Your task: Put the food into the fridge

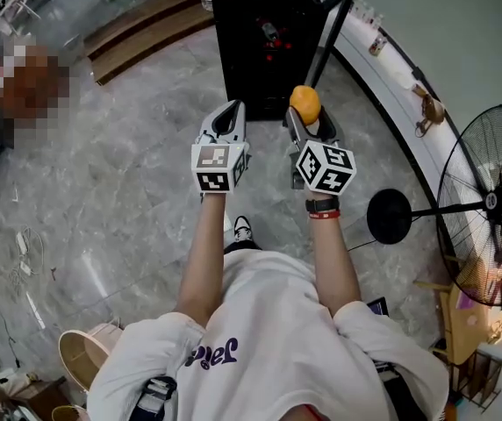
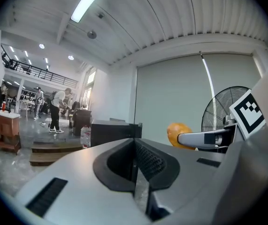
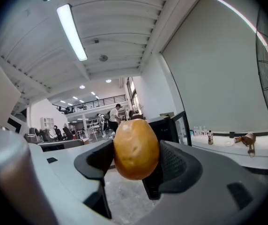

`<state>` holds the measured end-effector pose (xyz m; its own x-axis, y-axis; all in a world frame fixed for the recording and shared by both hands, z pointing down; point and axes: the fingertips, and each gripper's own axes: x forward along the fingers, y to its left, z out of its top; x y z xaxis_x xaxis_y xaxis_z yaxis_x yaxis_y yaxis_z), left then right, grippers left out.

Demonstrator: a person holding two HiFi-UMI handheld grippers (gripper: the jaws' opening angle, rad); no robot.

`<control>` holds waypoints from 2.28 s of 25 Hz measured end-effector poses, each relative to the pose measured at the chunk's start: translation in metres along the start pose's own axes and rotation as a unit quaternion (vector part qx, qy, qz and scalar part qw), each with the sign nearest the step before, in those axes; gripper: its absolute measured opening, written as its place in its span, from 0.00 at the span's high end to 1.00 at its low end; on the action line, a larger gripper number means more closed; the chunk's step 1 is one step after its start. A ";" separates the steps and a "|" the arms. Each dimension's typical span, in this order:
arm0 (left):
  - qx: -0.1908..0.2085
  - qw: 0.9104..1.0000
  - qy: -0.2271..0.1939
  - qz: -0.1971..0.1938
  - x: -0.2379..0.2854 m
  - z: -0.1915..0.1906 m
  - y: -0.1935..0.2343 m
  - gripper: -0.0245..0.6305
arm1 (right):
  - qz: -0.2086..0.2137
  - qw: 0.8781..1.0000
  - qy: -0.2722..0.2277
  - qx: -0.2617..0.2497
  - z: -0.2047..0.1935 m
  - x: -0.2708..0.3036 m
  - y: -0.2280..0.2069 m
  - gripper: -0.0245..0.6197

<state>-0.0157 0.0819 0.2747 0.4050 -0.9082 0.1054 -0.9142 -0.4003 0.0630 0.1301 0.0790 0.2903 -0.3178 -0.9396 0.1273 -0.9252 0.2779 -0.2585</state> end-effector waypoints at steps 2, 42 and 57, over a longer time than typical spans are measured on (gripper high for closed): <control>-0.001 1.000 -0.001 -0.003 0.011 0.003 0.008 0.93 | -0.002 1.000 -0.001 0.007 0.003 0.013 -0.002 0.47; 0.004 0.995 0.063 -0.074 0.193 -0.087 0.151 0.93 | 0.027 0.995 0.081 0.058 -0.102 0.284 0.005 0.47; -0.025 0.995 0.075 -0.060 0.272 -0.133 0.187 0.93 | 0.035 0.986 0.147 0.068 -0.169 0.368 -0.039 0.47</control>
<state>-0.0740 -0.2239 0.4476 0.5122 -0.8242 0.2415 -0.8588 -0.4946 0.1334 0.0143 -0.2442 0.5090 -0.4446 -0.8153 0.3709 -0.8686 0.2914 -0.4007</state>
